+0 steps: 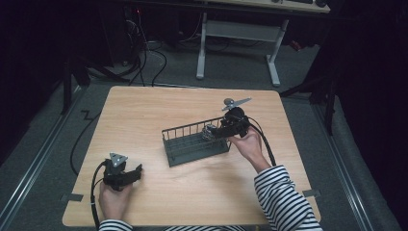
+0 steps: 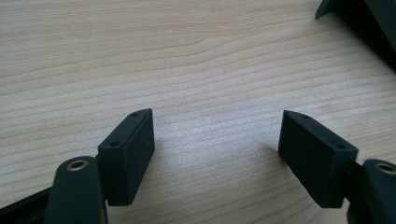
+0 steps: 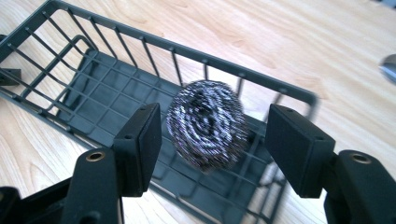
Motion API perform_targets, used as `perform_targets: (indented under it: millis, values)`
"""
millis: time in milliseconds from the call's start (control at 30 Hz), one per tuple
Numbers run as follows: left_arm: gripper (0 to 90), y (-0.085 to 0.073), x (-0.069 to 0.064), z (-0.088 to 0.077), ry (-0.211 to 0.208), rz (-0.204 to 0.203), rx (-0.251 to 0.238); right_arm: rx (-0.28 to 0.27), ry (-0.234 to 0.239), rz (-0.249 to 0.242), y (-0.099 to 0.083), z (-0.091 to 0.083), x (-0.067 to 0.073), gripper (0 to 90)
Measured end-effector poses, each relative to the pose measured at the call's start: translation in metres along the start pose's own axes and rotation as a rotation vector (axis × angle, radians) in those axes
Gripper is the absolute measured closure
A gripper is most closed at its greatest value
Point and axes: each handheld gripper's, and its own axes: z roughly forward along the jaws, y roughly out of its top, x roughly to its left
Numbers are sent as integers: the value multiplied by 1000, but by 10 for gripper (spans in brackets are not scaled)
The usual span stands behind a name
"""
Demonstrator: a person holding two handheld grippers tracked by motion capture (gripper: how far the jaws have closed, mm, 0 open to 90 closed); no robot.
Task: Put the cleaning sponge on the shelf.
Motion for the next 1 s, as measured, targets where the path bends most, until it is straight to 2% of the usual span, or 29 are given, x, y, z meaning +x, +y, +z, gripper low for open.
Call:
perform_targets:
  millis: [233,333,400,533,667,800,1000]
  values:
    - [274,0,0,0,0,0,0,-40,-29,5,-12,-28,-8,377]
    - [274,0,0,0,0,0,0,-39,-53,-14,-22,-37,-8,380]
    - [274,0,0,0,0,0,0,-42,-44,-10,-27,-42,-10,381]
    - [274,0,0,0,1,1,0,-88,-49,10,-39,-55,-15,388]
    - [274,0,0,0,2,2,1,-94,-63,21,-48,-65,-19,388]
    - [275,0,0,0,3,2,1,-122,-62,47,-59,-75,-22,409]
    - [275,0,-1,0,4,2,1,-135,-110,48,-76,-86,-25,420]
